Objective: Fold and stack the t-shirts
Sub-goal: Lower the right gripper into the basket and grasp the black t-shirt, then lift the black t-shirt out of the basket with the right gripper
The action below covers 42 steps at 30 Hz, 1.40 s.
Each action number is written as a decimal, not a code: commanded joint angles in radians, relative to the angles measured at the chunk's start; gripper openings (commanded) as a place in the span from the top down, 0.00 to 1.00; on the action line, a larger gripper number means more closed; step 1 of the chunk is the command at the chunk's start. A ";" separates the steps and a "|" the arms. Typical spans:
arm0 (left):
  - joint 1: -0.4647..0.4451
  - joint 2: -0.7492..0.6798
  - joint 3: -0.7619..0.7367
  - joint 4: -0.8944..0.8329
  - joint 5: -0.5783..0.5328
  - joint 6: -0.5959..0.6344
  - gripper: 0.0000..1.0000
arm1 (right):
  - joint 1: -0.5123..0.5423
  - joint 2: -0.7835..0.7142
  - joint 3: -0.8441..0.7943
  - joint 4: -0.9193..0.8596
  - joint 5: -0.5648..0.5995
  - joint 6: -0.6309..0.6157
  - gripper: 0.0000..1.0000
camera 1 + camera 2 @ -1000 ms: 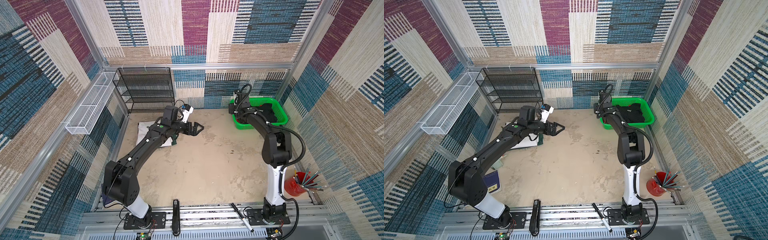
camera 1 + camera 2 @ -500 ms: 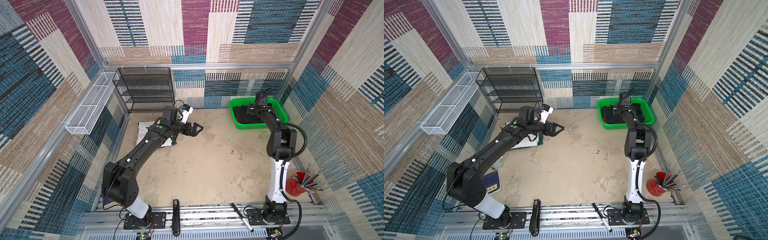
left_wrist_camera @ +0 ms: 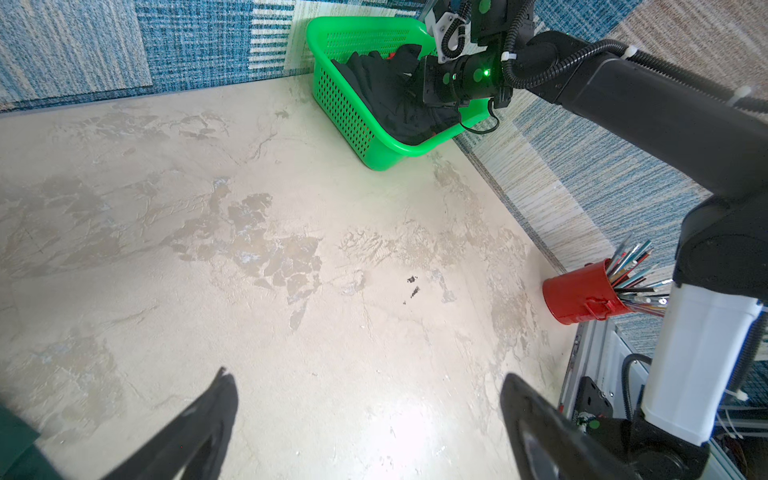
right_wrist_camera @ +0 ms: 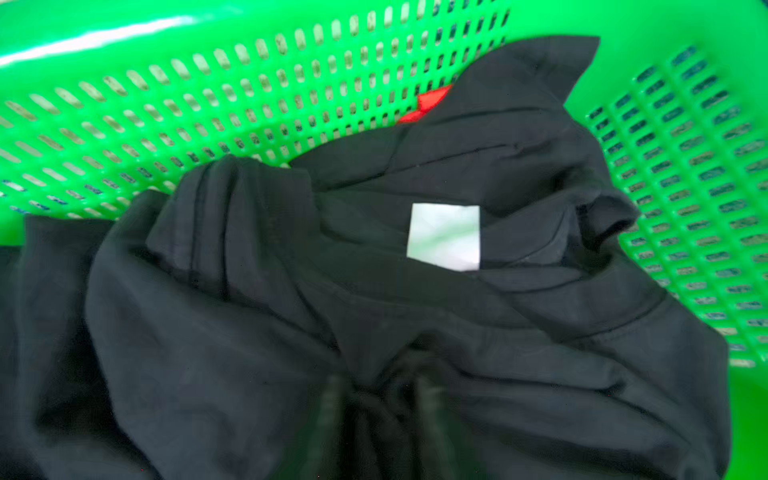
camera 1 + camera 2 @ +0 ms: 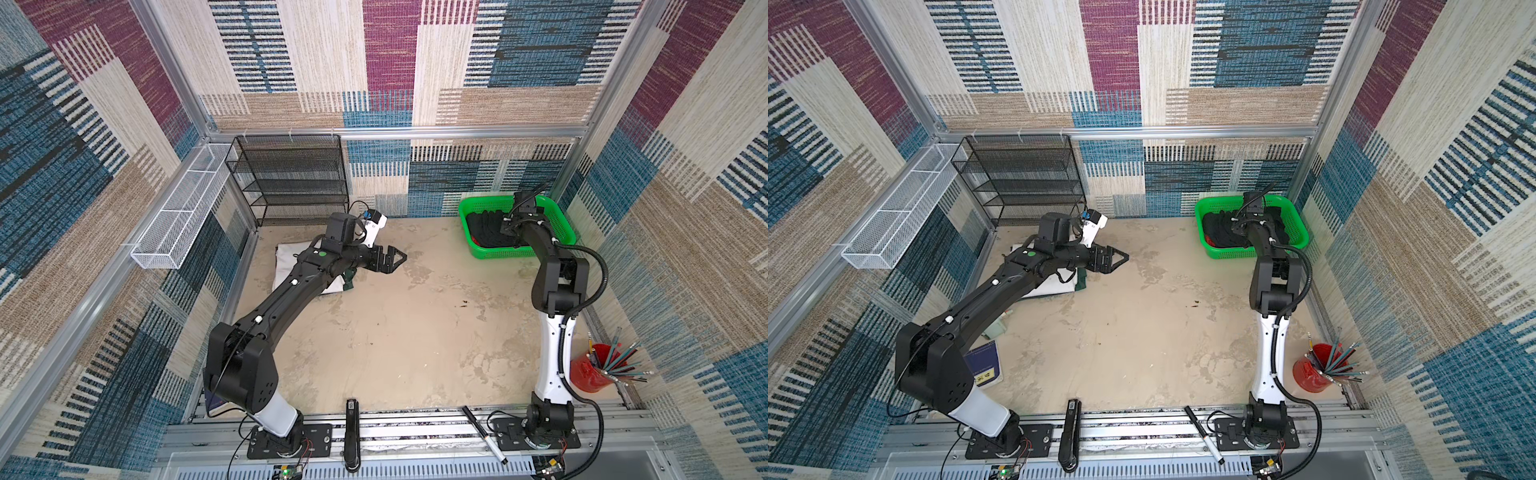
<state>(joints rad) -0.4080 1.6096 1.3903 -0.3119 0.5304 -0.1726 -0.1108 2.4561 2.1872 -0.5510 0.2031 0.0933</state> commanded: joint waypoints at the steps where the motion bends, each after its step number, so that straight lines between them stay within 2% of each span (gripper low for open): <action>1: 0.000 -0.004 -0.004 -0.007 0.004 0.019 0.01 | 0.002 -0.023 0.009 0.004 -0.011 0.009 0.97; 2: 0.001 -0.002 -0.004 -0.004 0.005 0.018 0.01 | 0.002 -0.039 0.006 0.013 -0.003 0.009 1.00; 6: 0.000 0.000 -0.003 -0.006 0.010 0.013 0.01 | 0.002 -0.143 -0.051 0.079 -0.008 0.025 1.00; 15: 0.000 0.001 -0.001 0.000 0.025 0.000 0.01 | 0.008 -0.480 -0.385 0.333 -0.053 0.053 1.00; 21: 0.001 -0.017 -0.003 0.005 0.024 -0.002 0.01 | 0.047 -0.640 -0.407 0.353 -0.055 0.008 1.00; 25: 0.000 -0.030 -0.007 0.010 0.023 -0.003 0.01 | 0.135 -0.737 -0.322 0.326 -0.042 -0.039 1.00; 31: 0.002 -0.080 -0.024 0.023 -0.006 0.013 0.01 | 0.389 -0.814 -0.127 0.186 -0.057 -0.065 1.00; 33: 0.001 -0.115 -0.039 0.031 -0.036 0.026 0.01 | 0.471 -0.844 -0.137 0.151 -0.070 -0.038 1.00; 37: 0.003 -0.223 -0.067 -0.026 -0.159 0.048 0.01 | 0.601 -0.936 -0.373 0.226 -0.168 0.079 1.00; 40: 0.002 -0.351 -0.170 -0.112 -0.304 0.012 0.01 | 0.637 -0.975 -0.608 0.296 -0.207 0.198 0.97; 41: 0.000 -0.396 -0.207 -0.150 -0.345 -0.002 0.01 | 0.638 -0.986 -0.711 0.346 -0.233 0.233 0.86; 42: 0.000 -0.443 -0.249 -0.190 -0.391 -0.015 0.01 | 0.639 -0.992 -0.798 0.395 -0.255 0.263 0.69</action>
<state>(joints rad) -0.4068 1.2476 1.2118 -0.3679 0.3153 -0.1566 0.5247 1.4860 1.5383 -0.2848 0.0120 0.2199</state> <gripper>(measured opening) 0.987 0.097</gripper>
